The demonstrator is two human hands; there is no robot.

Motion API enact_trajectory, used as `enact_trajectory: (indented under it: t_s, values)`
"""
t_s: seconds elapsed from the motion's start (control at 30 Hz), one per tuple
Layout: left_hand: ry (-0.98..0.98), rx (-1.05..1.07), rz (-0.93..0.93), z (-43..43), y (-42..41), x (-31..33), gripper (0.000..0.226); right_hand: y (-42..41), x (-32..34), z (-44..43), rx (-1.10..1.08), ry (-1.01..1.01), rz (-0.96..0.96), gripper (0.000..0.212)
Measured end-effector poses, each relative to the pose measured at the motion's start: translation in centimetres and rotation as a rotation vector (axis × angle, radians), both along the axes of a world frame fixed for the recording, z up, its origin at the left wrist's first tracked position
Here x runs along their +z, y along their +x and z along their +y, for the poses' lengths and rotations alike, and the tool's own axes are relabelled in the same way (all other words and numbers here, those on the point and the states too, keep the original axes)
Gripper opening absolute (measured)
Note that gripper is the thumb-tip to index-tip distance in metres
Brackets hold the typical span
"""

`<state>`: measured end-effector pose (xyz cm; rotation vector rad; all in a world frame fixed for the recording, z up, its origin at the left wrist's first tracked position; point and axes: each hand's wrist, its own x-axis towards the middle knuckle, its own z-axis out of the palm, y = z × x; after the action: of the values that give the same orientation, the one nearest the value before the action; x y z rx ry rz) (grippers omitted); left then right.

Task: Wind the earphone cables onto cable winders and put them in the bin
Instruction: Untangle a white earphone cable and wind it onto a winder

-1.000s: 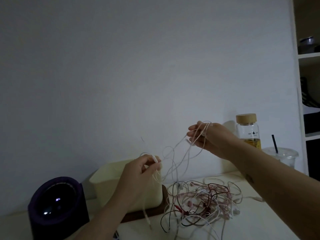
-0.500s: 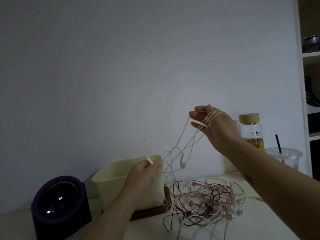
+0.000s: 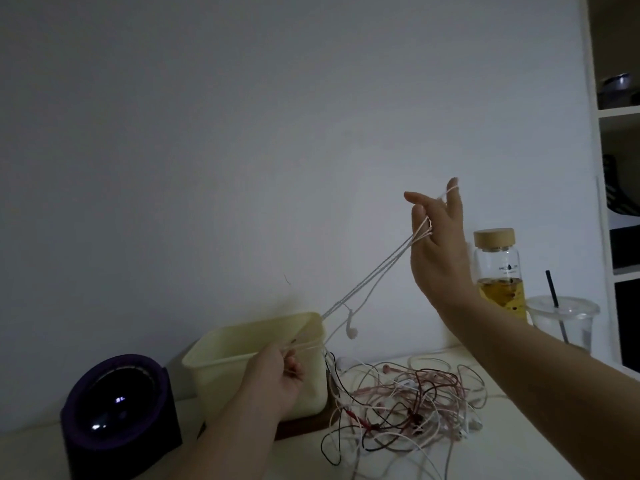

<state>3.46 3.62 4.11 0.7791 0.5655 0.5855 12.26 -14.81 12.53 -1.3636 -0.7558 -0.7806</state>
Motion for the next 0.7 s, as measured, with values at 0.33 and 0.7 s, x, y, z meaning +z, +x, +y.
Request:
enact_trajectory:
  t_s: [0.33, 0.7]
  values:
    - [-0.052, 0.176, -0.105, -0.5, 0.0, 1.1, 0.033, 1.0, -0.3, 0.7, 0.067, 0.216, 0.451, 0.033]
    - [0.032, 0.137, -0.029, -0.1, 0.3, -1.4, 0.023, 2.0, -1.3, -1.6, -0.661, -0.334, -0.188, 0.026]
